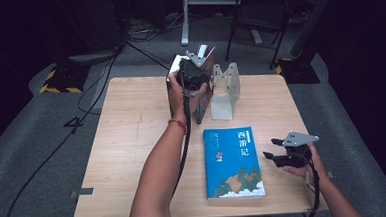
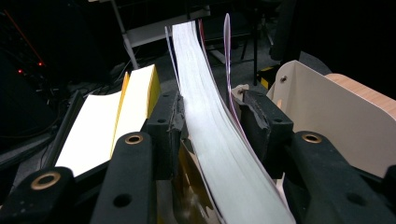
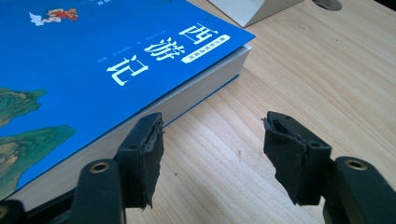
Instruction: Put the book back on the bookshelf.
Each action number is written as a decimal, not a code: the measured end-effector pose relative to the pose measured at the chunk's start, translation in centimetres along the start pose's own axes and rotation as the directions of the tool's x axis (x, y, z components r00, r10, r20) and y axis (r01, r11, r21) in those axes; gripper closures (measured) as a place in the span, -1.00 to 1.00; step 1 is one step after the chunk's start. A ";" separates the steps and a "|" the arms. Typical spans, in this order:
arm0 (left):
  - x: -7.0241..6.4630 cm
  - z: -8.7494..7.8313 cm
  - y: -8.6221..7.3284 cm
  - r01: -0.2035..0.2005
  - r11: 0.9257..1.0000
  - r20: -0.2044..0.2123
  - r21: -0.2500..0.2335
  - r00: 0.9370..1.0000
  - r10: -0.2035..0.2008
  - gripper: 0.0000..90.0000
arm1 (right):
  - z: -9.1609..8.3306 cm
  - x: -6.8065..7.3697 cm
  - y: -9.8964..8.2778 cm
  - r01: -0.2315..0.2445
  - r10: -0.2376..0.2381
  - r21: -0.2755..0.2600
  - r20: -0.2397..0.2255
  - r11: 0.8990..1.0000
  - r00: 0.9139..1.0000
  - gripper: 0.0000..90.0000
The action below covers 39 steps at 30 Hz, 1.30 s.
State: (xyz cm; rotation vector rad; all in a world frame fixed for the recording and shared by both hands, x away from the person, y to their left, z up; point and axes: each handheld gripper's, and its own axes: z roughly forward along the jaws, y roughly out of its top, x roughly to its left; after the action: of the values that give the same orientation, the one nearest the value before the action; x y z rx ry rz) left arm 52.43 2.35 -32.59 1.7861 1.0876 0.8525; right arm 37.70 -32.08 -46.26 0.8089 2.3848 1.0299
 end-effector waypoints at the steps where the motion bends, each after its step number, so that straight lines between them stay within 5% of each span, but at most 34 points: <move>1: 0.0 -0.1 0.0 -0.010 1.000 -0.001 0.001 1.000 0.010 0.28 | 0.1 0.0 0.0 0.001 -0.001 0.003 0.000 1.000 1.000 -0.15; 10: 0.4 -1.2 -0.3 -0.039 0.999 -0.034 0.001 0.999 0.039 0.14 | 0.1 -0.1 -0.1 -0.003 0.003 0.002 0.005 1.000 1.000 -0.15; 18: 1.1 -2.4 -0.9 -0.051 0.999 -0.023 0.002 0.998 0.051 0.05 | 0.1 -0.1 0.0 -0.002 0.002 0.000 -0.001 1.000 1.000 -0.16; 39: 1.2 -6.8 -1.9 -0.106 0.994 0.063 -0.022 0.992 0.107 -0.07 | -0.1 0.0 0.0 -0.012 0.012 -0.005 -0.006 1.000 1.000 -0.16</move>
State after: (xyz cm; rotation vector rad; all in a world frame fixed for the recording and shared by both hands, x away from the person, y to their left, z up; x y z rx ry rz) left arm 46.39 6.11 -31.47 1.8569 0.9473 0.8604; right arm 37.67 -32.15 -46.21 0.8205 2.3836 1.0444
